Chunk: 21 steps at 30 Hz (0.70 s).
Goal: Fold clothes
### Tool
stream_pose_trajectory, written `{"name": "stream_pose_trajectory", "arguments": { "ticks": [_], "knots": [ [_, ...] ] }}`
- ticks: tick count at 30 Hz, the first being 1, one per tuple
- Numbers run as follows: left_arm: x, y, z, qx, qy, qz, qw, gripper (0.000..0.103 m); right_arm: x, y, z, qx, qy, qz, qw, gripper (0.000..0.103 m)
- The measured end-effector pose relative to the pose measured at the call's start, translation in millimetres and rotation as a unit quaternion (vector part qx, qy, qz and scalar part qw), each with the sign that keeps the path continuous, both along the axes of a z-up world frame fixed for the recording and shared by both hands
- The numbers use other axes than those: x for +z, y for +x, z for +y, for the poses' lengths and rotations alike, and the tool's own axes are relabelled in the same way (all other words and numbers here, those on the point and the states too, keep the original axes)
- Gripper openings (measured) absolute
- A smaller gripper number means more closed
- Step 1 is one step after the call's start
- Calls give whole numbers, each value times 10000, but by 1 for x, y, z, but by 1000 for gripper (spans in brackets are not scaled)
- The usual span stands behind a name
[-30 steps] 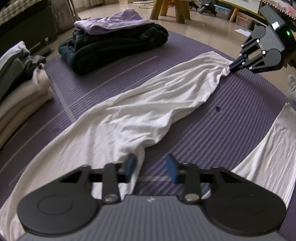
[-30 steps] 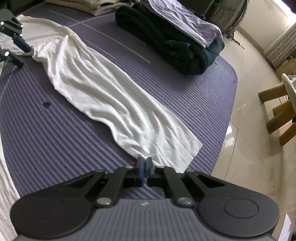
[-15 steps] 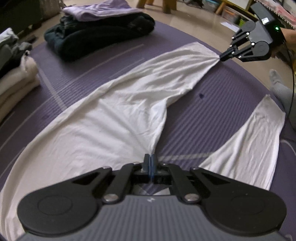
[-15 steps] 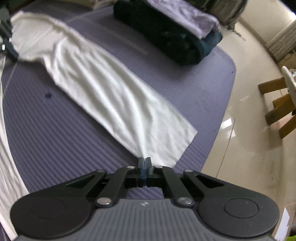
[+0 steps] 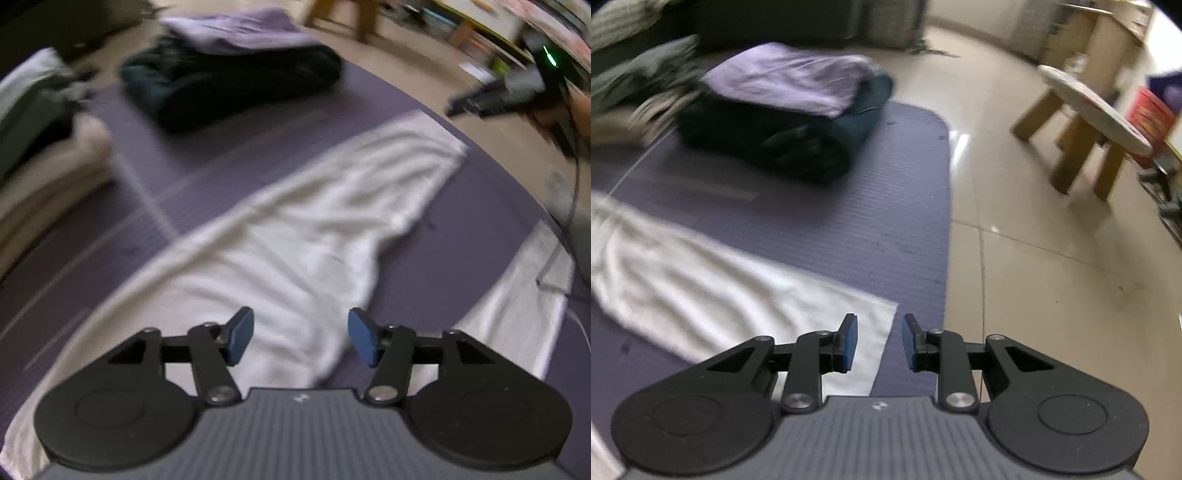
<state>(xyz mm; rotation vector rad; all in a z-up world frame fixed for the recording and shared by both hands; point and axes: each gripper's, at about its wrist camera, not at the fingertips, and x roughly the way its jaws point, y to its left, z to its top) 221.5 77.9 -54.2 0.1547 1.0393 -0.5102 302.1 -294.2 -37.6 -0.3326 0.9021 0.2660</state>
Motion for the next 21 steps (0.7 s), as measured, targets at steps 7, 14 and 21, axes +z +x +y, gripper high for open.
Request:
{"name": "stream_pose_trajectory", "arguments": {
  "ticks": [7,14,21],
  "knots": [
    [-16,31,6,337,705,-559,9954,62,-33,23,15,-371,123,-33,9992,25],
    [-26,44,8,394,602,-664,9952,66,-32,21,19,-209,163,56,9996,2],
    [-27,51,15,795,620,-915,9907,58,-35,11,21,-297,116,-290,9991,0]
  ]
}}
